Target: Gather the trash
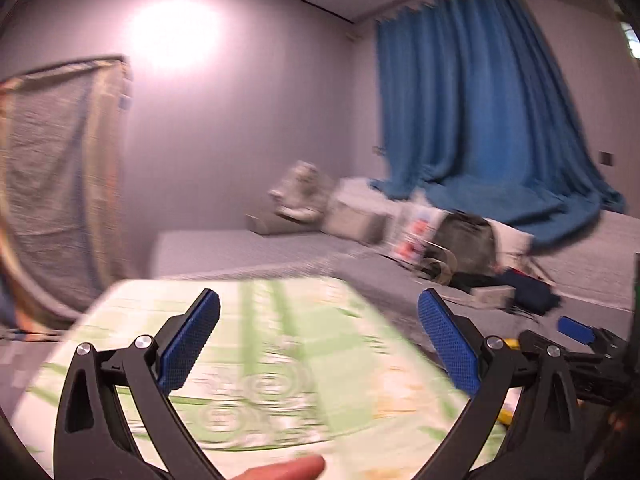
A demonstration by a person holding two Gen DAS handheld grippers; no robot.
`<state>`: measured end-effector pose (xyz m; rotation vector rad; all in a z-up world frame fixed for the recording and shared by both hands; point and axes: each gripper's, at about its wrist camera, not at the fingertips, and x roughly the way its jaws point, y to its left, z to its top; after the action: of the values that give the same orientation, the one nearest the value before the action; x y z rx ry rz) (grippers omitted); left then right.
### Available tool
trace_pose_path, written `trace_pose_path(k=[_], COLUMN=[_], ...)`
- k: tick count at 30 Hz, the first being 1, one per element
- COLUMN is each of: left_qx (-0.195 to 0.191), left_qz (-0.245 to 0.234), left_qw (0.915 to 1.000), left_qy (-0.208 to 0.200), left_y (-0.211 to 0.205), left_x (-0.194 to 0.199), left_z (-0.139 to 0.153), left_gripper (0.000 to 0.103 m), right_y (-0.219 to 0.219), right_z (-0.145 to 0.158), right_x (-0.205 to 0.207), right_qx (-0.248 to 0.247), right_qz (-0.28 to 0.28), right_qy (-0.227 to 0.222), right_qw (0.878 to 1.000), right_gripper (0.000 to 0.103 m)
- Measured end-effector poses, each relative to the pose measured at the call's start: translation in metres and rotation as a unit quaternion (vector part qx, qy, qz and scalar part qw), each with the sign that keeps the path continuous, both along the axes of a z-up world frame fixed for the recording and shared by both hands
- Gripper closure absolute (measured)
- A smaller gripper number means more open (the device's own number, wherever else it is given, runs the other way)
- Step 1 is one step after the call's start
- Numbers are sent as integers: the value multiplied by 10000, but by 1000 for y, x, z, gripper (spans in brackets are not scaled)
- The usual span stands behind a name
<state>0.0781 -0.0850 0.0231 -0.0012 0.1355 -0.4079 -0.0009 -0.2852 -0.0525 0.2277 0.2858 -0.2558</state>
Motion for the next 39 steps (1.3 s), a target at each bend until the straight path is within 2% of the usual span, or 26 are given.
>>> trace_pose_path(k=[3, 5, 9, 11, 14, 18, 22, 29, 39], left_qx=[-68, -97, 132, 140, 134, 167, -14, 70, 39], left_qz=[747, 1038, 1576, 1637, 1694, 1903, 1907, 1878, 1926], left_qw=[9972, 9945, 9874, 9864, 9854, 9816, 9816, 9819, 9803], left_qy=[-72, -77, -89, 12, 111, 5, -39, -224, -433], left_y=[43, 61, 87, 95, 101, 102, 106, 99, 98], left_x=[-14, -21, -39, -48, -59, -67, -74, -79, -79], left_z=[-5, -9, -20, -25, -30, -35, -37, -41, -29], left_gripper=[8, 8, 8, 8, 8, 8, 8, 8, 8], right_y=[40, 67, 102, 116, 118, 124, 131, 142, 135], right_z=[7, 9, 9, 6, 0, -7, -11, -15, -11], right_x=[-4, -7, -16, -20, -25, -28, -31, -35, -31], right_qx=[-222, -433, -857, -939, -792, -917, -960, -1203, -1128], right_qz=[113, 132, -17, -32, -24, -124, -86, -171, -344], right_qy=[-240, -381, -550, -539, -543, -535, -540, -691, -681], right_qw=[9994, 9982, 9948, 9941, 9954, 9943, 9939, 9902, 9907], right_gripper=[8, 8, 8, 8, 8, 8, 8, 8, 8])
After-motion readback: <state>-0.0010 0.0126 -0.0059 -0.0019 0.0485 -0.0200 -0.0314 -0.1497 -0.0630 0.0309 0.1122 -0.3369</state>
